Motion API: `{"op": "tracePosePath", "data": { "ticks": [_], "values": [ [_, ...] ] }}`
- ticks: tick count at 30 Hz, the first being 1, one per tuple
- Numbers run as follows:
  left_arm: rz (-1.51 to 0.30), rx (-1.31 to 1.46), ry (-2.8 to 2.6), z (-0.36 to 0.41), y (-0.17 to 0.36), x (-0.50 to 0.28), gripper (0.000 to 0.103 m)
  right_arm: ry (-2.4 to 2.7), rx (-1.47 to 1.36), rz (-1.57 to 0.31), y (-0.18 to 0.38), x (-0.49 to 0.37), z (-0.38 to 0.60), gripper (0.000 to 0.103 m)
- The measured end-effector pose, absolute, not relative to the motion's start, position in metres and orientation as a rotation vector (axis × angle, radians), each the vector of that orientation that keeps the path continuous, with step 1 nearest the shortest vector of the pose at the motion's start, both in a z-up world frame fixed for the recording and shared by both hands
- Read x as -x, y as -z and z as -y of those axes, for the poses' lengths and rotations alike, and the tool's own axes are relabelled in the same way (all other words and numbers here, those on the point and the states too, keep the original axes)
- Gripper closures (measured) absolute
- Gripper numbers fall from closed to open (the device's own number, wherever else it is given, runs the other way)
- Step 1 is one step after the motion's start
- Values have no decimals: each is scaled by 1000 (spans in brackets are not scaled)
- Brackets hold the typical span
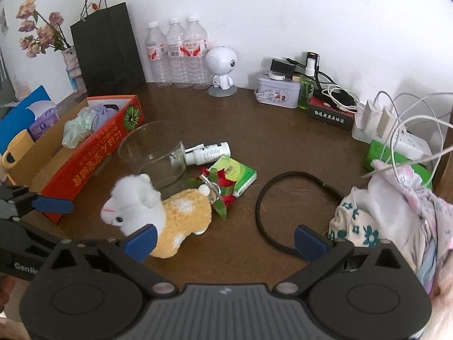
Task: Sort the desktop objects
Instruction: 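Move both tools toward the white plush alpaca beside the glass, then lower the left tool around the alpaca while the right tool reaches toward the red rose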
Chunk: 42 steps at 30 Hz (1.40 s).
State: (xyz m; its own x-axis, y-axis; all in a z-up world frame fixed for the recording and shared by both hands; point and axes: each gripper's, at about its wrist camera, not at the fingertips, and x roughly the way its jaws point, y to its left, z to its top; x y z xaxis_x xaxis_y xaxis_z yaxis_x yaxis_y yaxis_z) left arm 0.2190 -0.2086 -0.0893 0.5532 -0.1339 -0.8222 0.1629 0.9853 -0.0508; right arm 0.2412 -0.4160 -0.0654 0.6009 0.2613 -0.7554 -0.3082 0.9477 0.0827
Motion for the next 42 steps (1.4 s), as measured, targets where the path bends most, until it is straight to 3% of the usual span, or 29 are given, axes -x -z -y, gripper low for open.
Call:
{"op": "tracePosePath", "data": {
  "ticks": [22, 42],
  "values": [
    [-987, -103, 240, 223, 108, -239, 0, -376, 154, -895, 76, -275, 409, 0],
    [-994, -130, 267, 228, 116, -249, 0, -454, 171, -787, 101, -300, 407, 3]
  ]
}}
